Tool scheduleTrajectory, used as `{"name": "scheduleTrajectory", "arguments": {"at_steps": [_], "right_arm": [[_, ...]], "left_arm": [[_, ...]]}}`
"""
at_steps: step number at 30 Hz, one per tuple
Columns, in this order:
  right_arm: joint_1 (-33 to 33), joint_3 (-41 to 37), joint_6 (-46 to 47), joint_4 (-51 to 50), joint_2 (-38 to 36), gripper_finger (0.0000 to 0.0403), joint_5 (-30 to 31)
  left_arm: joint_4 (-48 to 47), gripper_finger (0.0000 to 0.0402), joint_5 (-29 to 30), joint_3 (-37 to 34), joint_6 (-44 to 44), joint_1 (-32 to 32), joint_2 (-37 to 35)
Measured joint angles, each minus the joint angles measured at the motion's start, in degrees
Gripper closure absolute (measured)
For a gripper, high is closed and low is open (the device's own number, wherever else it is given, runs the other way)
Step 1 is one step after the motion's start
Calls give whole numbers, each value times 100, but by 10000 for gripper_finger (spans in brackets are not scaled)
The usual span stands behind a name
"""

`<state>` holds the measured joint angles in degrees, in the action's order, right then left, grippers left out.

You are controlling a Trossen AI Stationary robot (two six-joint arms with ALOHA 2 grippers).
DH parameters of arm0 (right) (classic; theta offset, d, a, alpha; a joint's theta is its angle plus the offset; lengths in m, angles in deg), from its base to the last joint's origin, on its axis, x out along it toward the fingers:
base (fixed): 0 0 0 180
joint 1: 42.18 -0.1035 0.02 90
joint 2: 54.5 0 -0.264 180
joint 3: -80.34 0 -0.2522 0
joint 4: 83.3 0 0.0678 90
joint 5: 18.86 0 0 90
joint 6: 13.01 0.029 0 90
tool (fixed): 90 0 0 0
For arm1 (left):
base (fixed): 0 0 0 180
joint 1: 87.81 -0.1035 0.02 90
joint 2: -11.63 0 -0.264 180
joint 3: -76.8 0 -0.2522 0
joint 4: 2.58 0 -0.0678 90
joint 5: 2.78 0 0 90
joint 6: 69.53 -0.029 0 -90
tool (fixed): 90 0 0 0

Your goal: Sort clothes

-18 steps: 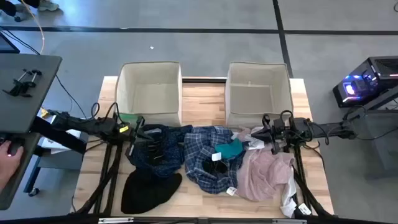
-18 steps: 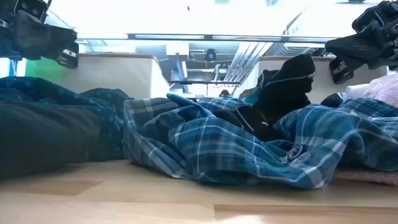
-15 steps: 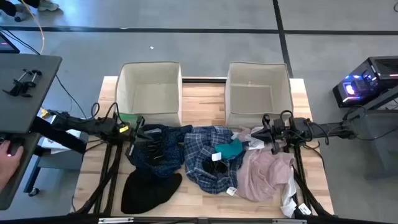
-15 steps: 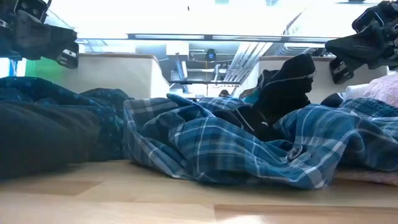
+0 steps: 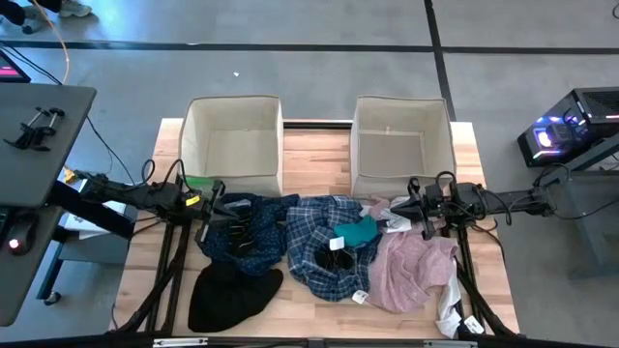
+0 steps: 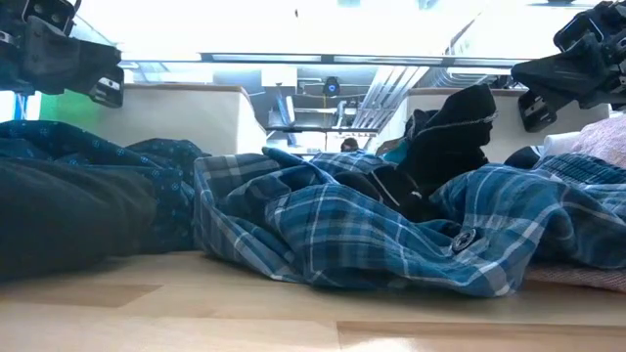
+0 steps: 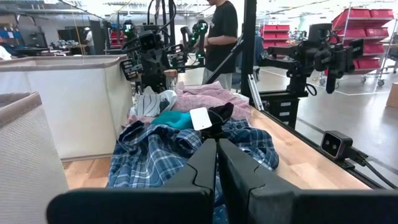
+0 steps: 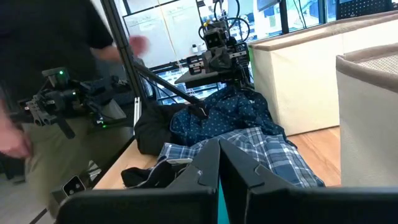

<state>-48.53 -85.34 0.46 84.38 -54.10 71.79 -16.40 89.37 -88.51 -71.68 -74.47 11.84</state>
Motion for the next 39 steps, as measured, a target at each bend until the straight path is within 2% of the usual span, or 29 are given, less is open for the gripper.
{"name": "scheduleTrajectory", "arguments": {"at_steps": [20, 25, 31, 36, 39], "right_arm": [[0, 0, 0, 2, 0, 402, 1], [0, 1, 0, 0, 0, 402, 0], [0, 2, 0, 0, 0, 402, -1], [-1, 0, 0, -15, 0, 402, -1], [0, 2, 0, -23, 0, 402, 0]], "left_arm": [[5, 392, 0, 1, 0, 0, -1], [331, 392, 51, -2, -9, -11, 0], [1243, 392, 86, -2, 1044, -9, 4], [1843, 392, 1207, 36, 1974, -11, 65], [1692, 392, 1264, 271, 2147, -5, 225]]}}
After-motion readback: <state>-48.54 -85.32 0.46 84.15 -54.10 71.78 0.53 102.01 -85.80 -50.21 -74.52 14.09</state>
